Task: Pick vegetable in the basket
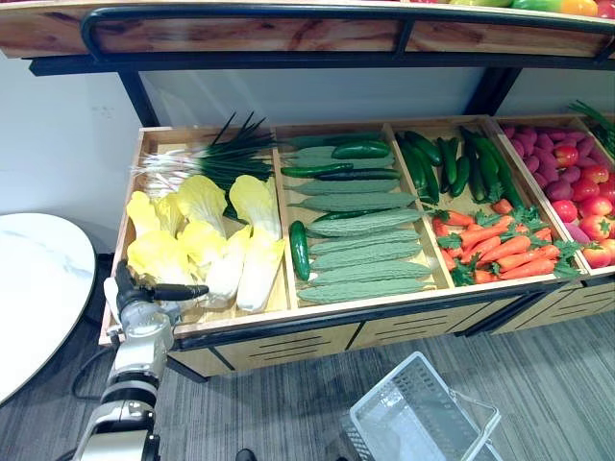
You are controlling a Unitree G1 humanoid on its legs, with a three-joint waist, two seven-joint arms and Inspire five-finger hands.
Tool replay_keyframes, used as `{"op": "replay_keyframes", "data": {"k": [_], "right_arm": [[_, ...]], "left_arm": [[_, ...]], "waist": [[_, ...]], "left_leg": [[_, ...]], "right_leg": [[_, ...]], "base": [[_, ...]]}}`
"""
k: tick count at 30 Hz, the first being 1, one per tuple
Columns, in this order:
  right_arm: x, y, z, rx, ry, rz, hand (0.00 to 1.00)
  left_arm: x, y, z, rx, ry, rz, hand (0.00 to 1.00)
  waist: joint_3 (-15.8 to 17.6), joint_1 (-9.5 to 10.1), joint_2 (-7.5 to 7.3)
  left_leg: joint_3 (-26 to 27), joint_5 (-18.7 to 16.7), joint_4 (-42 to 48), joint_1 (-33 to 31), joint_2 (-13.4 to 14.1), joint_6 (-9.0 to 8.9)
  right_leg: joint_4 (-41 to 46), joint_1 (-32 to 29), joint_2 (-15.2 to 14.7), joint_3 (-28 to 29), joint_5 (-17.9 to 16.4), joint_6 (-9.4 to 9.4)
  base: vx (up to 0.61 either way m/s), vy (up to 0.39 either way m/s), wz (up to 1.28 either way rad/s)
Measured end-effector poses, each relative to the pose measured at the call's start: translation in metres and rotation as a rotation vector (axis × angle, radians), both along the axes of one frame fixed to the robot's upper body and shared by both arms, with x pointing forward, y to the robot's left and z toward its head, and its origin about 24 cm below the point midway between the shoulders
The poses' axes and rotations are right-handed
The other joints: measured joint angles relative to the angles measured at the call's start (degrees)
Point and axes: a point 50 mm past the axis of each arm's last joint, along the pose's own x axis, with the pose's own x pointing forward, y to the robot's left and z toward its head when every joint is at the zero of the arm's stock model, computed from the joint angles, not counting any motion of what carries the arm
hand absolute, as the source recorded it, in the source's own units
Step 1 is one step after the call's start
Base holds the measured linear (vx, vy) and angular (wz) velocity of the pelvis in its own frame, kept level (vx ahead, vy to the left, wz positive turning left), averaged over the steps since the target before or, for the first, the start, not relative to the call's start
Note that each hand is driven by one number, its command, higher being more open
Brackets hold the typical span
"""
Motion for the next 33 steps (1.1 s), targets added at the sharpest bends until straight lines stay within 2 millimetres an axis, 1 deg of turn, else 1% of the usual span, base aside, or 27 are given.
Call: {"op": "replay_keyframes", "data": {"k": [1,3,6,8,10,13,16,20,24,25,28,30,31,33], "right_arm": [[0.002,-0.002,0.001,-0.007,-0.006,0.007,0.00],[0.005,-0.004,0.003,-0.014,-0.017,0.018,0.00],[0.010,-0.003,0.004,-0.015,-0.031,0.035,0.00],[0.011,-0.004,0.004,-0.015,-0.030,0.037,0.00],[0.013,-0.004,0.004,-0.016,-0.035,0.039,0.00],[0.017,-0.004,0.005,-0.016,-0.042,0.043,0.00],[0.025,-0.003,0.006,-0.016,-0.056,0.050,0.00],[0.030,-0.004,0.007,-0.019,-0.062,0.054,0.00],[0.035,-0.003,0.006,-0.015,-0.053,0.061,0.00],[0.034,-0.004,0.005,-0.017,-0.045,0.062,0.00],[0.033,-0.007,0.005,-0.023,-0.037,0.057,0.00],[0.031,-0.009,0.005,-0.024,-0.031,0.052,0.00],[0.029,-0.009,0.004,-0.021,-0.020,0.035,0.00],[0.026,-0.010,0.002,-0.010,-0.009,-0.002,0.00]], "left_arm": [[0.006,-0.001,0.005,-0.006,-0.008,-0.020,0.00],[0.009,-0.001,0.006,-0.009,-0.003,-0.029,0.00],[0.008,0.014,0.015,0.027,0.009,-0.041,0.00],[0.009,0.015,0.016,0.027,0.013,-0.069,0.00],[0.011,0.012,0.016,0.019,0.010,-0.114,0.00],[0.018,-0.002,0.012,0.039,0.050,-0.229,0.00],[0.024,-0.009,0.014,0.025,0.035,-0.254,0.00],[0.023,-0.014,0.007,0.015,0.026,-0.261,0.00],[0.017,-0.011,0.001,0.022,0.026,-0.246,0.00],[0.015,-0.012,-0.002,0.017,0.032,-0.237,0.00],[0.013,-0.012,-0.004,0.007,0.037,-0.228,0.00],[0.011,-0.013,-0.003,-0.001,0.029,-0.229,0.00],[0.008,-0.017,-0.003,-0.015,0.029,-0.246,0.00],[0.005,-0.023,0.004,-0.011,0.005,-0.285,0.00]], "waist": [[0.3,-0.01,0.15],[0.9,-0.03,0.34],[1.6,-0.01,0.36],[1.6,0.01,0.28],[1.6,0.03,0.26],[2.2,-0.12,-0.05],[3.3,-0.36,-0.14],[3.5,-0.79,0.20],[3.5,-1.01,0.29],[3.3,-1.54,0.56],[3.0,-1.66,1.18],[2.8,-1.66,1.43],[2.7,-1.77,1.65],[2.2,-1.80,1.89]], "left_leg": [[0.2,0.0,0.0,0.0,0.0,-0.01],[0.6,0.1,0.0,-0.1,0.0,0.03],[1.1,0.2,0.0,-1.0,0.1,0.10],[1.4,0.2,0.0,-1.1,0.0,0.10],[1.9,0.1,0.0,-1.6,-0.2,0.19],[2.7,-0.1,0.0,-1.8,-1.0,0.50],[2.7,-0.1,0.0,-1.9,-1.8,0.60],[2.6,-0.1,0.0,-1.7,-2.6,0.61],[2.4,-0.1,0.0,-0.9,-3.0,0.61],[1.6,-0.1,0.0,-0.5,-3.0,0.61],[1.0,-0.1,0.0,-0.5,-2.9,0.63],[0.7,-0.1,0.0,-0.2,-2.9,0.66],[-0.1,-0.1,0.0,0.3,-2.9,0.68],[-0.7,0.0,0.0,0.6,-2.8,0.76]], "right_leg": [[0.3,-0.3,0.0,0.2,0.0,0.00],[0.7,-0.8,0.0,0.6,0.0,0.00],[1.4,-2.2,-0.1,0.9,0.0,0.00],[1.4,-2.2,-0.3,0.8,0.0,0.00],[1.4,-2.7,-0.7,0.7,0.1,0.16],[1.3,-3.0,-1.6,0.8,0.3,0.65],[1.0,-2.9,-2.4,0.9,0.5,1.23],[0.5,-2.1,-3.2,0.6,0.5,1.60],[-0.3,-0.7,-3.2,0.3,0.5,1.63],[-0.8,0.2,-3.2,-0.5,0.5,1.63],[-1.1,0.6,-3.0,-0.9,0.5,1.62],[-1.1,0.9,-3.0,-0.9,0.5,1.62],[-1.6,1.9,-3.0,-1.5,0.4,1.61],[-1.7,2.6,-2.9,-2.2,0.3,1.45]], "base": [[-0.03,-0.016,-0.09],[-0.04,-0.009,-0.12],[-0.05,-0.008,-0.06],[-0.03,0.004,0.02],[-0.03,0.032,0.04],[-0.02,0.053,-0.01],[-0.02,0.053,0.03],[-0.01,0.041,0.08],[-0.01,0.010,0.06],[-0.02,-0.007,0.17],[-0.01,-0.009,0.09],[0.00,-0.006,0.05],[-0.01,-0.017,0.19],[-0.02,-0.017,0.18]]}}
